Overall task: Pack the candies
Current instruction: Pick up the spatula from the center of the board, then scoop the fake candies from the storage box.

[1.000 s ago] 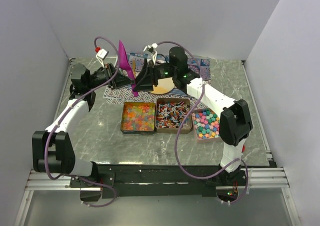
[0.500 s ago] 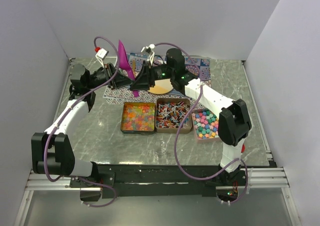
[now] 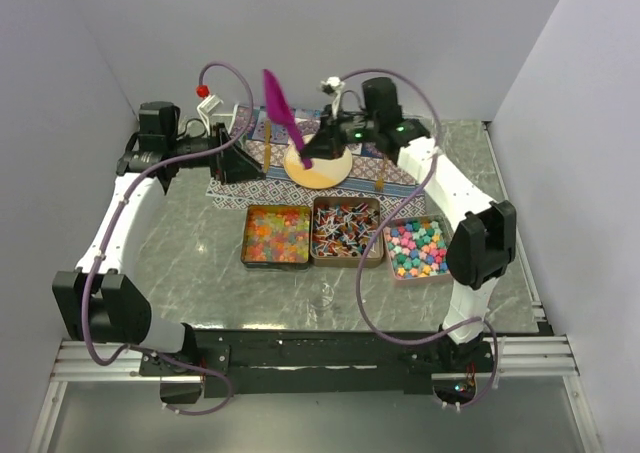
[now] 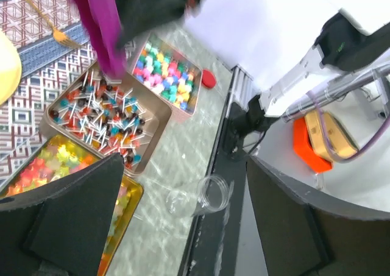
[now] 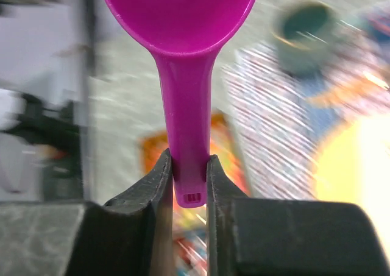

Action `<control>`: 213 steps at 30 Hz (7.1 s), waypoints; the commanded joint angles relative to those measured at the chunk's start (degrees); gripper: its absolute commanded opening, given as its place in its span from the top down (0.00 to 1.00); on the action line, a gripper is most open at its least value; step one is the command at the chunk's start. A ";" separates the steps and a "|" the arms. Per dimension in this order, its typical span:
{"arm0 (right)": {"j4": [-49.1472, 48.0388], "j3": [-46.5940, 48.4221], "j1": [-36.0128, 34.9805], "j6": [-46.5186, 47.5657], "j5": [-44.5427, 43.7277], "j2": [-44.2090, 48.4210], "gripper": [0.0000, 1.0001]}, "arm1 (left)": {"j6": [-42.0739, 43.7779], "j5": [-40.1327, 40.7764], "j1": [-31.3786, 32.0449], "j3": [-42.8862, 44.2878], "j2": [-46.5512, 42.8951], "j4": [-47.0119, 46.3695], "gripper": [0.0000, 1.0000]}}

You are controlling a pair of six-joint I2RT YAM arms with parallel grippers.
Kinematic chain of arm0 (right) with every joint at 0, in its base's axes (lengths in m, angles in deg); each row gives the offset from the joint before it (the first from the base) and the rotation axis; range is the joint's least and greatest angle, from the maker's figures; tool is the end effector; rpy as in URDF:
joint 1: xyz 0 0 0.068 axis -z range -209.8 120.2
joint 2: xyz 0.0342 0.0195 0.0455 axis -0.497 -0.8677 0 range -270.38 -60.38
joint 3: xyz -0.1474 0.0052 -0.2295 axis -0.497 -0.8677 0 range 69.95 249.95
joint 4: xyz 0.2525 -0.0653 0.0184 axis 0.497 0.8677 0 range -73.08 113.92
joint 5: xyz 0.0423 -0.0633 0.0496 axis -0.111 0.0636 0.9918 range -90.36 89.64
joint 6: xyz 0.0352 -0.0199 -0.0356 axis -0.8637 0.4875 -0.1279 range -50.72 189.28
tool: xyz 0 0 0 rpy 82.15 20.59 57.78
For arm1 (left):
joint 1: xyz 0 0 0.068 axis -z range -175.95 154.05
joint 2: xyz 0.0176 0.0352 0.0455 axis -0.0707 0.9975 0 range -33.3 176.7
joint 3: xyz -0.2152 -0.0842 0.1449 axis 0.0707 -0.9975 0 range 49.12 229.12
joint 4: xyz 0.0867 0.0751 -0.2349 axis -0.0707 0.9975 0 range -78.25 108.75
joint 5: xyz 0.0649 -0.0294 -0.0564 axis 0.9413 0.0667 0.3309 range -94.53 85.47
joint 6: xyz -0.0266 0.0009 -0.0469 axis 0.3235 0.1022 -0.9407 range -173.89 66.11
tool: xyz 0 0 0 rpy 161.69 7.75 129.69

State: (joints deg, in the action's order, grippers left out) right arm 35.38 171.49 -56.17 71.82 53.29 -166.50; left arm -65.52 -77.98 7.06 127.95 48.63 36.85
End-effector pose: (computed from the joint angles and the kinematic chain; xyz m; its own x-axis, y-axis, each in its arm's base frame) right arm 0.3723 0.2166 0.3701 -0.3092 -0.1826 -0.9333 -0.9419 0.1941 0.2741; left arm 0.3027 -0.0501 0.3817 -0.6354 -0.0243 -0.7718 0.7457 0.2403 -0.6215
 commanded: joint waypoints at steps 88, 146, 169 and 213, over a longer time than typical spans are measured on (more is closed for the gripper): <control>4.57 -13.47 -5.09 28.12 -11.37 14.89 0.47 | -33.53 6.57 -0.10 -10.98 8.68 -32.83 0.99; 60.64 -29.99 17.32 63.13 -70.08 24.48 1.00 | -8.84 29.77 2.88 1.42 15.36 -12.09 0.25; 57.22 -42.21 12.04 32.18 -62.08 18.68 1.00 | -11.65 27.83 2.88 6.60 21.87 -12.53 0.26; 24.09 -50.11 19.43 37.70 -44.61 20.07 1.00 | -1.28 31.26 5.78 9.67 21.16 -7.35 0.25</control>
State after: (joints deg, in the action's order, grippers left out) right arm 70.50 125.30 -38.25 106.84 2.93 -149.32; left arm -68.32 -46.60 12.78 134.90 71.87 30.29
